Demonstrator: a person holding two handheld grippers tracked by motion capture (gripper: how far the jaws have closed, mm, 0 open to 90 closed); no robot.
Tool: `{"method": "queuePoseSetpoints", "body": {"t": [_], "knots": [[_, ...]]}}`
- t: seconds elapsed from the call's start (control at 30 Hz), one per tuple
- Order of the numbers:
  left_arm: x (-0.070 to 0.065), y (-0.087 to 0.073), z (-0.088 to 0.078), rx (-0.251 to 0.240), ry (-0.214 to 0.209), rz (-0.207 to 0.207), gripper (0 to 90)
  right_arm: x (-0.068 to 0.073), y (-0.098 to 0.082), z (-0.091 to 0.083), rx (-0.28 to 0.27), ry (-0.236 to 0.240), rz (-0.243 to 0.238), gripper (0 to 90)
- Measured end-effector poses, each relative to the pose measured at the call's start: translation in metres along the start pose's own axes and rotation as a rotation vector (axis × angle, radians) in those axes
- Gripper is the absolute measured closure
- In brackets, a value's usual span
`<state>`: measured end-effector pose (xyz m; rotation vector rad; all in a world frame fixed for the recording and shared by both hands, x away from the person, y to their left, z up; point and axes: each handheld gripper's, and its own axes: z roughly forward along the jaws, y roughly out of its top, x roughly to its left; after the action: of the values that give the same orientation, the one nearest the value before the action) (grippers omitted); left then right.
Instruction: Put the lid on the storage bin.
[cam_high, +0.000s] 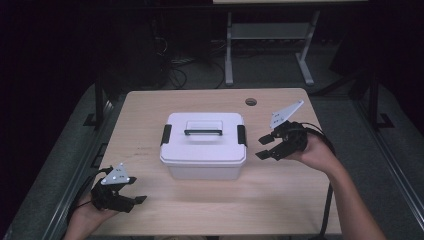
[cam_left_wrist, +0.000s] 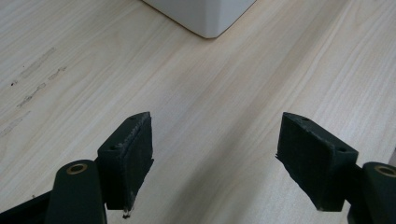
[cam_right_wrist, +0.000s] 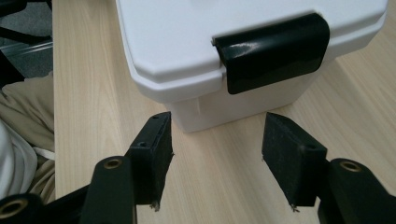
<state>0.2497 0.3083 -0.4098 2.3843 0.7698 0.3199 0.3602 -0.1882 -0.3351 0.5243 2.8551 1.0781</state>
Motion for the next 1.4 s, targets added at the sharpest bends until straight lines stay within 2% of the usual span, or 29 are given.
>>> {"method": "queuePoseSetpoints", "body": {"t": [1.4], "knots": [[0.000,-0.001,0.003,0.010,-0.005,-0.004,26.3,0.000,-0.041,0.011,0.003,0.017,0.062,40.8]]}}
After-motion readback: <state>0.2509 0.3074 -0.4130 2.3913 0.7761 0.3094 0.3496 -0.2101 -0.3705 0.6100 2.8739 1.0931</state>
